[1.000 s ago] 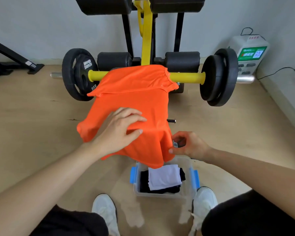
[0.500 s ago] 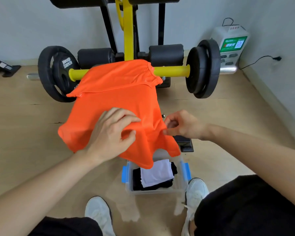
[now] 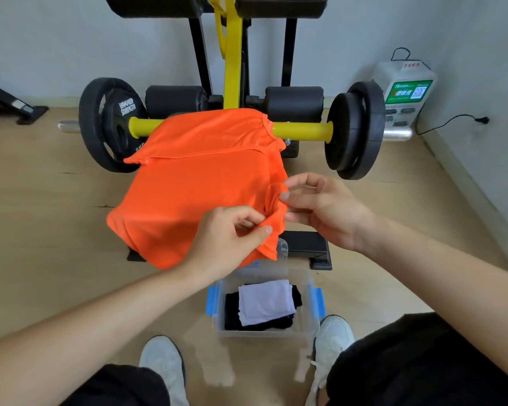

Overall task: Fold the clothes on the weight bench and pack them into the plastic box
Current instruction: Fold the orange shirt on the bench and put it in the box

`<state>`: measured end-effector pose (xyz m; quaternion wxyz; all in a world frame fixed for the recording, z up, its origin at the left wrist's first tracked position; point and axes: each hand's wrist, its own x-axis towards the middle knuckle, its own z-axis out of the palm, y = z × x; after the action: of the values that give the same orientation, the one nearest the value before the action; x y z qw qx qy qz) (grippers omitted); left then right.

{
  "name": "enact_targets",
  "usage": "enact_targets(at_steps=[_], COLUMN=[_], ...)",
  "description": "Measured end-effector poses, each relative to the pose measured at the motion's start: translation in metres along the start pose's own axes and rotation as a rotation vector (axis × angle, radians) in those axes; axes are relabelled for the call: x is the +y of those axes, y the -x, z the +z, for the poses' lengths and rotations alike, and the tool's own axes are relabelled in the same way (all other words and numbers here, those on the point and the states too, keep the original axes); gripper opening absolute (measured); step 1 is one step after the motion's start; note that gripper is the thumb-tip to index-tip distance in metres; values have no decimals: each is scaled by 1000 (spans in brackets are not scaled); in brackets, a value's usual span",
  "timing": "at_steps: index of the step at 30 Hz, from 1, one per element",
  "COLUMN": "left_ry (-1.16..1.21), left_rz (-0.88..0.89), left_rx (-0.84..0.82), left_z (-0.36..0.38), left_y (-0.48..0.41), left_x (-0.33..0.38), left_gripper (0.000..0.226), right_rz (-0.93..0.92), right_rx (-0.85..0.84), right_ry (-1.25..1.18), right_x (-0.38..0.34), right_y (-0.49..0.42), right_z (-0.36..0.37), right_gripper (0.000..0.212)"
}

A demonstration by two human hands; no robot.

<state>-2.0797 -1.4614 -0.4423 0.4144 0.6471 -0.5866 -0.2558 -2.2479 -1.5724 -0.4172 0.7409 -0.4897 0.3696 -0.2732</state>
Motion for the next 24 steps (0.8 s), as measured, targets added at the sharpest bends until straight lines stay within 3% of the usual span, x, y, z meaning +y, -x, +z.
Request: enact_targets(at_steps=[2,4,9,13,16,19,24], left_ry=[111,219,379,537,652,499,64], left_rz=[-61,-126,-215,-299,-406,-304,-184], left_rx=[-46,-57,-81,-134,-164,-244,-163], left_z=[-4,-10,-19,-21,-24,-22,-15], left_y=[-4,-6,-7,-8,-8,-4,0], left_x=[-2,-1,3,4,4,1,-9], left_gripper=[4,2,11,15,25,36,36], right_rz=[-75,-289,-681,-733,-653,-629,-563], right_rx=[51,116,-144,-90,-72,-42,27], right_ry=[172,540,1029,982,873,796,552], right_x=[1,3,8,15,14,13,6], right_y=[1,2,11,9,9,7,1], right_z=[-2,-6,3,18,18,19,17], right_gripper=[22,26,51,36,19,8,7])
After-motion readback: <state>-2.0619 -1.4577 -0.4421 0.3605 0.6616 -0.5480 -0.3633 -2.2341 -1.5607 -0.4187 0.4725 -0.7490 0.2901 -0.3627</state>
